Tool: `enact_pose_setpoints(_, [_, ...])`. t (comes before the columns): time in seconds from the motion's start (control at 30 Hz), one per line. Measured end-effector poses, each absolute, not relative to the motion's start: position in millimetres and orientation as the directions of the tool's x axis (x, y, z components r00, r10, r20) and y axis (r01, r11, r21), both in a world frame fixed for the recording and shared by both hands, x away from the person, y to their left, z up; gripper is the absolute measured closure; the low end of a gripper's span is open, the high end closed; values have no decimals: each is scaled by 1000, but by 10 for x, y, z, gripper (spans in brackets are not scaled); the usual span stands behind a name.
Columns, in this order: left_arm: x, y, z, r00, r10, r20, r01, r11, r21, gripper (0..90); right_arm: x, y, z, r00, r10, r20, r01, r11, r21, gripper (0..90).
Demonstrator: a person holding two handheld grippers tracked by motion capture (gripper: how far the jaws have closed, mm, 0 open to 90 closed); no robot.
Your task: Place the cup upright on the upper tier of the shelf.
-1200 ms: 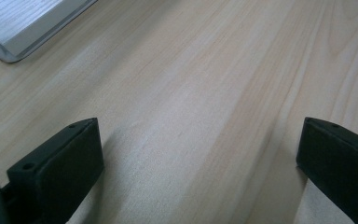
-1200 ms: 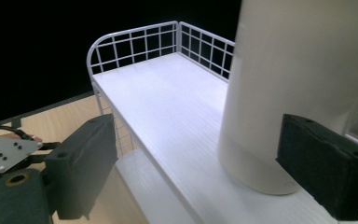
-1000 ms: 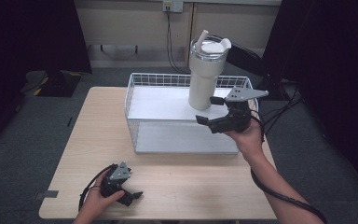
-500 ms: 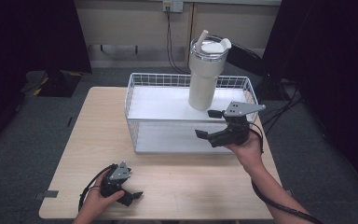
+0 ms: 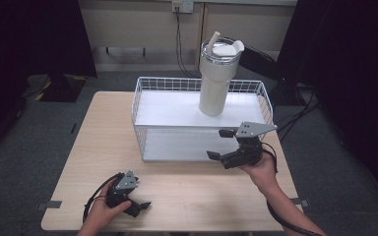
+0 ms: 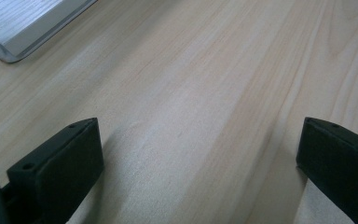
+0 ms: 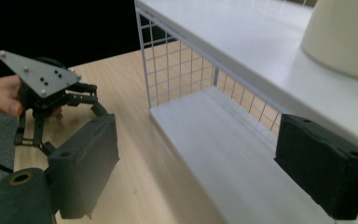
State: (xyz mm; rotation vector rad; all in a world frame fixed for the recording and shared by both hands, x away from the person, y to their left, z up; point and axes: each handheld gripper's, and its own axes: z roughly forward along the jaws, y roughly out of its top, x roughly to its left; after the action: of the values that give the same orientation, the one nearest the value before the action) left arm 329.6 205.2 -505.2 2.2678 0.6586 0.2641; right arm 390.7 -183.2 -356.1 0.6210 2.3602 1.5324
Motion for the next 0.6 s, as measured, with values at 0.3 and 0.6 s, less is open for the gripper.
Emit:
enact_pose_setpoints(0.3, [3296, 2052, -5053, 846, 532, -11, 379, -588, 714, 0, 3827, -1836, -3847, -882, 470, 38, 232, 364, 902, 130])
enact_pose_setpoints(0.6, [3296, 2052, -5053, 846, 532, -10, 378, -589, 714, 0, 3788, -1844, -4104, -884, 461, 73, 266, 370, 890, 134])
